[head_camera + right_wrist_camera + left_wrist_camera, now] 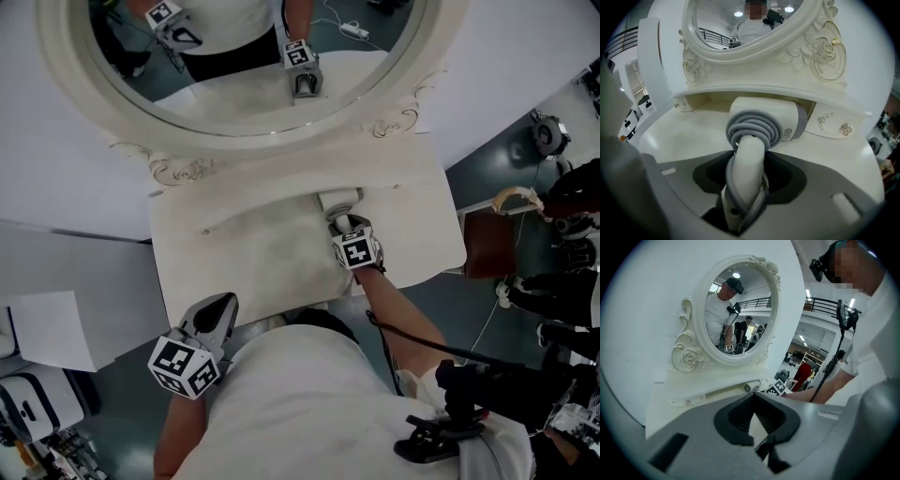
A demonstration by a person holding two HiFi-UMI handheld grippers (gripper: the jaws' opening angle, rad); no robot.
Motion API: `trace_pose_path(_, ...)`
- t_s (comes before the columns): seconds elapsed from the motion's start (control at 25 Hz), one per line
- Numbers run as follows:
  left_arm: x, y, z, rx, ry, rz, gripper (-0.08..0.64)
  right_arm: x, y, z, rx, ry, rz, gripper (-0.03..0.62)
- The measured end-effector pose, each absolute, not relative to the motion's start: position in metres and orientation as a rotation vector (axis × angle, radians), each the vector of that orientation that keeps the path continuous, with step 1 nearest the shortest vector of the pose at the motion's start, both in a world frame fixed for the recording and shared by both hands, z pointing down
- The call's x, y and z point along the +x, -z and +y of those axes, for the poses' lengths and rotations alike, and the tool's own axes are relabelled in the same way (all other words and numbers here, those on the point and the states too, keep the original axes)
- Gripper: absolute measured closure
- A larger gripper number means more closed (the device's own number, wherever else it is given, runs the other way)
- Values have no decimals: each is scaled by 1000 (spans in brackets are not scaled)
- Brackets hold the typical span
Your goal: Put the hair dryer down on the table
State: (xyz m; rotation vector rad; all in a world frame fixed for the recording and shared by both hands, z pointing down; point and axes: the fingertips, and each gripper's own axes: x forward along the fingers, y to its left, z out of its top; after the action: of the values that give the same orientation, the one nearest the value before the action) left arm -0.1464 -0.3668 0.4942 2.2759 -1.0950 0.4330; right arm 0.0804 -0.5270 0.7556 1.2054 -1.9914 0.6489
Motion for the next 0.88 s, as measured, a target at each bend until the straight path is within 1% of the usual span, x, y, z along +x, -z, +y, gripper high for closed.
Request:
trace_pose_path(0.56, -162, -490, -344, 2260, -384, -1143, 563, 81, -753, -526, 1208, -639, -1985, 373)
trace_pose_path(0.72, -165, -490, -335, 2254, -379, -1151, 563, 82, -754, -522, 1208, -665, -1983, 349)
trace_pose_path(0.88, -169, -489, -327, 2247, -371, -1162, 563, 79, -751, -520, 1187, -650, -1990, 290)
